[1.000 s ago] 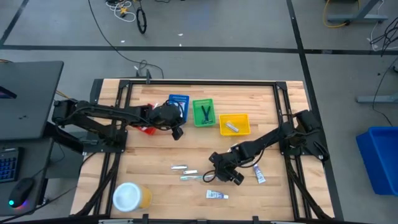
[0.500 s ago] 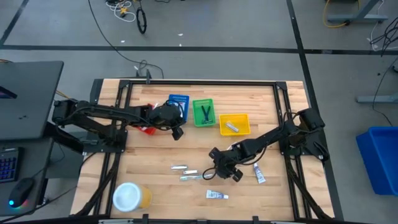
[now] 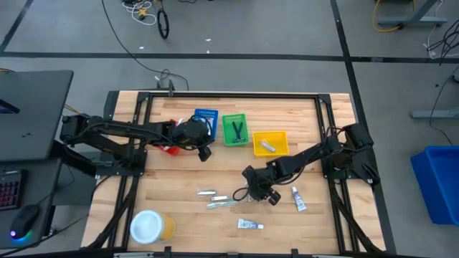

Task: Pick & Place Travel size toiletries
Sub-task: Put the silver nail cutter into the yellow bin

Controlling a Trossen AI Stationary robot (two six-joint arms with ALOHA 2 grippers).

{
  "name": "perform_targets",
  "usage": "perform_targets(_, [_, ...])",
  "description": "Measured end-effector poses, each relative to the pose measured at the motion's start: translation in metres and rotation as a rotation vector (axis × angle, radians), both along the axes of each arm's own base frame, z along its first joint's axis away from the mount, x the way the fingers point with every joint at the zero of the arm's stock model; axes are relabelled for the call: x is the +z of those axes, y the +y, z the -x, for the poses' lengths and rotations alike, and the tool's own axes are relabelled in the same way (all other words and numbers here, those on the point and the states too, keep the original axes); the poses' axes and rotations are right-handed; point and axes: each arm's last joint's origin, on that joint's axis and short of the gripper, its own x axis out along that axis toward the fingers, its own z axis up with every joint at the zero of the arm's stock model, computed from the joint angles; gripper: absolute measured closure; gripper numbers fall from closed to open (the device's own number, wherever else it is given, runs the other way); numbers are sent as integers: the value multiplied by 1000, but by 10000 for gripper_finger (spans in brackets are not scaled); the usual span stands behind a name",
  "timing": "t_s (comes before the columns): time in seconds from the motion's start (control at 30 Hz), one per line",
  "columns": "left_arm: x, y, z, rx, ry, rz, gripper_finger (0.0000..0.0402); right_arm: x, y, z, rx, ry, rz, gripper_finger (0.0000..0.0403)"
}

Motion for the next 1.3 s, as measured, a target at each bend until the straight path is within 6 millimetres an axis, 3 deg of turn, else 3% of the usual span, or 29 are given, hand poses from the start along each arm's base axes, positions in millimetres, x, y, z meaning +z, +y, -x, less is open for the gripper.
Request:
perform_targets(0.13, [0, 0, 0, 0, 0, -1, 339, -8, -3, 6, 25, 28, -70, 252])
perform_targets(0.5, [0, 0, 0, 0, 0, -2, 339, -13, -3, 10, 19, 11, -53, 292])
perform_targets(0.67, [0, 0, 0, 0, 1, -2, 339, -13, -4, 9, -110, 39, -105, 325])
perform_targets(0.83, [0, 0, 0, 0, 1, -2, 339, -11, -4, 8, -211, 39, -157, 331])
perform_targets(0.9, [0, 0, 0, 0, 1, -2, 339, -3, -4, 7, -247, 12, -176, 331])
perform_targets(1.07, [1, 0, -1, 0, -8, -3, 339, 41, -14, 6, -379, -128, -131, 331])
perform_targets(1.3, [2, 0, -2, 0, -29, -3, 339, 92, -57, 33, -655, -247, 68, 331])
